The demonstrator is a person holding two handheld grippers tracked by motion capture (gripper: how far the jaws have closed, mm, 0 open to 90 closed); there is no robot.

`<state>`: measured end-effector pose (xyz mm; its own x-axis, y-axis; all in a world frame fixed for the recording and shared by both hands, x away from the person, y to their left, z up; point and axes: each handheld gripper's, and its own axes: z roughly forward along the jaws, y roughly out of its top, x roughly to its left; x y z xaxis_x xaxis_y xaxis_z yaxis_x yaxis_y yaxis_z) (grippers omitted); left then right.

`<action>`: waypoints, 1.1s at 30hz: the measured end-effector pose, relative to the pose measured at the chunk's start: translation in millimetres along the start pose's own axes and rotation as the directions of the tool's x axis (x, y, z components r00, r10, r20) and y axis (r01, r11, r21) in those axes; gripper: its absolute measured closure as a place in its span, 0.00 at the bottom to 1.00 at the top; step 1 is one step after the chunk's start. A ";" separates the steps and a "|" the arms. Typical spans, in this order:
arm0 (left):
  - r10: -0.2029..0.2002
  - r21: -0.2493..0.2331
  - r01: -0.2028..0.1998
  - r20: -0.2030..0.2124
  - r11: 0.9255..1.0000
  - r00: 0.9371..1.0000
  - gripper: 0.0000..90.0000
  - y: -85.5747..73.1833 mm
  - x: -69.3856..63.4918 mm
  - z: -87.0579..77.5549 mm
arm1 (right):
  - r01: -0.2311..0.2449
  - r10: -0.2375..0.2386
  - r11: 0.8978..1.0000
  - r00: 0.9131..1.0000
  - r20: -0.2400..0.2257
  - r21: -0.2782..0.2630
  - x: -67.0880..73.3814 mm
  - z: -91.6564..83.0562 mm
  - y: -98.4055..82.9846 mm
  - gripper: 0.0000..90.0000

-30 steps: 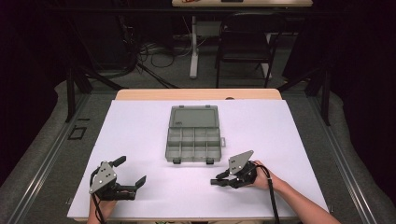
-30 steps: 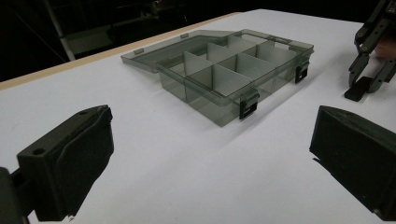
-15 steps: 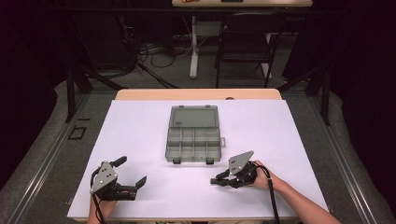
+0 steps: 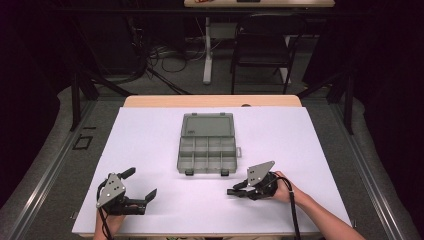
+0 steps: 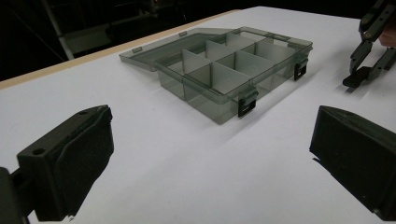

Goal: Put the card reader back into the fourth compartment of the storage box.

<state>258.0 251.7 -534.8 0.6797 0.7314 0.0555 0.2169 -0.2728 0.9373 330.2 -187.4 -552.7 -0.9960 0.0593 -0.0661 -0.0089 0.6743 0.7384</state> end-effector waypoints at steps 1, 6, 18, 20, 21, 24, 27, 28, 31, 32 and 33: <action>0.000 0.004 0.000 -0.001 1.000 1.000 0.00 0.0 -0.2 -0.2 | -0.001 0.001 1.000 1.000 0.001 0.000 -0.2 -0.1 0.1 0.82; 0.001 0.006 -0.001 0.001 1.000 1.000 0.00 -0.1 0.1 0.1 | 0.003 -0.003 1.000 1.000 0.007 -0.009 0.5 -2.9 2.3 0.82; 0.002 0.004 -0.002 -0.004 1.000 1.000 0.00 0.2 -0.2 -0.3 | 0.005 -0.003 0.999 0.999 0.052 -0.037 2.6 -16.6 7.2 0.82; 0.001 0.003 -0.001 -0.005 1.000 1.000 0.00 0.2 -0.2 -0.3 | 0.003 -0.001 0.999 0.998 0.057 -0.036 2.8 -17.7 7.5 0.82; 0.002 0.004 -0.002 -0.005 1.000 1.000 0.00 0.2 -0.2 -0.4 | 0.001 0.001 0.999 0.998 0.063 -0.040 3.0 -19.5 8.0 0.82; 0.002 0.004 -0.002 -0.004 1.000 1.000 0.00 0.2 -0.3 -0.3 | -0.001 0.004 0.999 0.998 0.070 -0.043 3.6 -20.9 8.4 0.82; 0.002 0.006 -0.002 -0.005 1.000 1.000 0.00 0.2 -0.2 -0.2 | -0.005 0.008 0.999 0.997 0.074 -0.047 3.7 -23.1 9.0 0.82; 0.002 0.005 -0.002 -0.005 1.000 1.000 0.00 0.2 -0.2 -0.2 | -0.007 0.011 0.999 0.997 0.080 -0.049 3.8 -23.7 9.2 0.82; 0.002 0.003 -0.002 -0.006 1.000 1.000 0.00 0.2 -0.1 -0.2 | -0.013 0.017 0.998 0.996 0.090 -0.054 3.0 -26.0 9.5 0.82; 0.002 0.003 -0.002 -0.006 1.000 1.000 0.00 0.2 -0.1 -0.2 | -0.013 0.017 0.998 0.996 0.090 -0.054 3.0 -26.0 9.5 0.82; 0.001 0.003 -0.001 -0.006 1.000 1.000 0.00 0.2 -0.1 -0.2 | -0.013 0.019 0.998 0.995 0.096 -0.057 2.7 -26.9 9.7 0.82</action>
<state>257.9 251.7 -534.6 0.6756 0.7349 0.0588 0.2180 -0.2753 0.9363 325.1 -200.6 -527.6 -0.9829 0.1425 -0.1168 -0.0008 0.6305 0.7762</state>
